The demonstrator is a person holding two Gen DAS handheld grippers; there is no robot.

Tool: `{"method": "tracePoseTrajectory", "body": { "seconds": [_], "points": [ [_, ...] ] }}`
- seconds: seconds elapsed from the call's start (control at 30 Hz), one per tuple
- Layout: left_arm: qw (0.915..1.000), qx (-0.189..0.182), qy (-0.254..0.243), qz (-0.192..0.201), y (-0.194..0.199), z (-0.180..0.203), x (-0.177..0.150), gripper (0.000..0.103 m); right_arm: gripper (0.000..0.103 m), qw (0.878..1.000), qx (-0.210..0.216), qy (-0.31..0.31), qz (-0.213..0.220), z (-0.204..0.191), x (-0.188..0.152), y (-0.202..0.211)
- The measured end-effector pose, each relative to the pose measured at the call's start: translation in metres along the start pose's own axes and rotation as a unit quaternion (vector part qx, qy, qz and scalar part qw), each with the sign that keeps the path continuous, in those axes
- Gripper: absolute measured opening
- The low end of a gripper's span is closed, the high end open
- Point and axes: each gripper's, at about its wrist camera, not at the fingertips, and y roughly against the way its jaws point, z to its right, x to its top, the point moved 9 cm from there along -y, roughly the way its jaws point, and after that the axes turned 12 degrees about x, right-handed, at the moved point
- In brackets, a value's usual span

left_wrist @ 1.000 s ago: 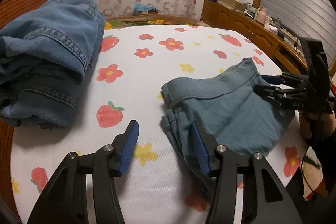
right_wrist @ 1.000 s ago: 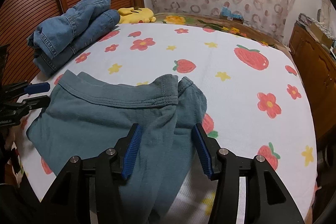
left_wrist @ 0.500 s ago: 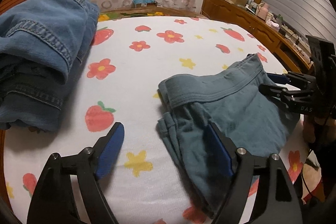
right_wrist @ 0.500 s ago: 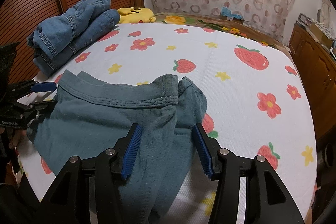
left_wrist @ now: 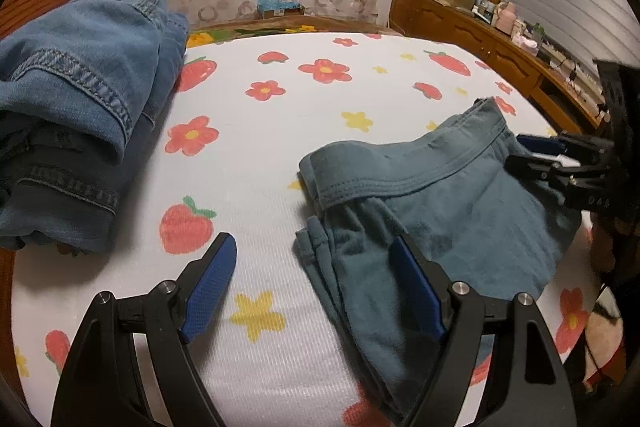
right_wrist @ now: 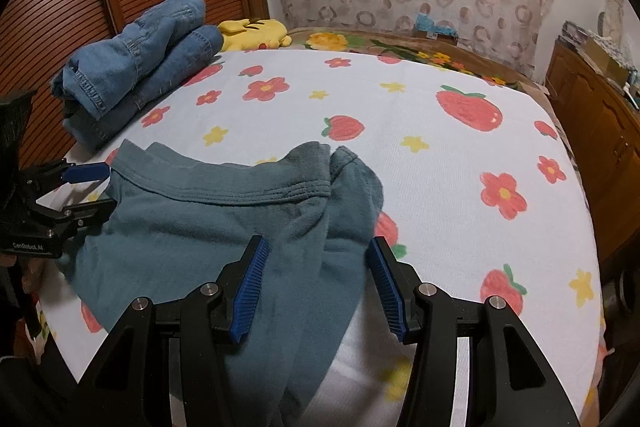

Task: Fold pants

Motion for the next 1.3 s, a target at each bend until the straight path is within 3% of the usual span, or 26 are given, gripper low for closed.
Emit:
{"method": "tracePoseTrajectory", "body": {
  "seconds": [0.4,0.5,0.57,0.7,0.8,1.1,1.3],
  "points": [
    [1.0000,0.003,-0.001,0.002,0.001,0.000,-0.001,0.082,0.059,1.000,0.014,-0.022,-0.012,0.005,0.006,-0.006],
    [0.9997,-0.021,0.011,0.008,0.004,-0.001,-0.002,0.081,0.059,1.000,0.015,-0.019,-0.007,0.005,0.006,-0.005],
    [0.9986,-0.047,0.020,0.010,0.007,0.001,-0.002,0.075,0.059,1.000,0.018,-0.018,-0.005,0.004,0.006,-0.005],
    [0.9988,-0.046,0.012,0.011,0.009,0.005,-0.002,0.061,0.058,1.000,0.025,-0.018,-0.005,0.002,0.005,-0.005],
    [0.9983,-0.056,0.007,0.010,0.010,0.013,-0.002,0.049,0.051,0.999,0.031,-0.018,-0.005,-0.001,0.005,-0.006],
    [0.9983,-0.054,0.019,0.008,0.007,0.011,0.005,0.030,0.040,0.998,0.053,-0.038,0.000,0.003,0.006,-0.006],
    [0.9985,-0.050,0.019,0.011,0.008,0.012,0.005,0.026,0.030,0.997,0.061,-0.040,0.002,-0.001,0.007,-0.008]
  ]
}}
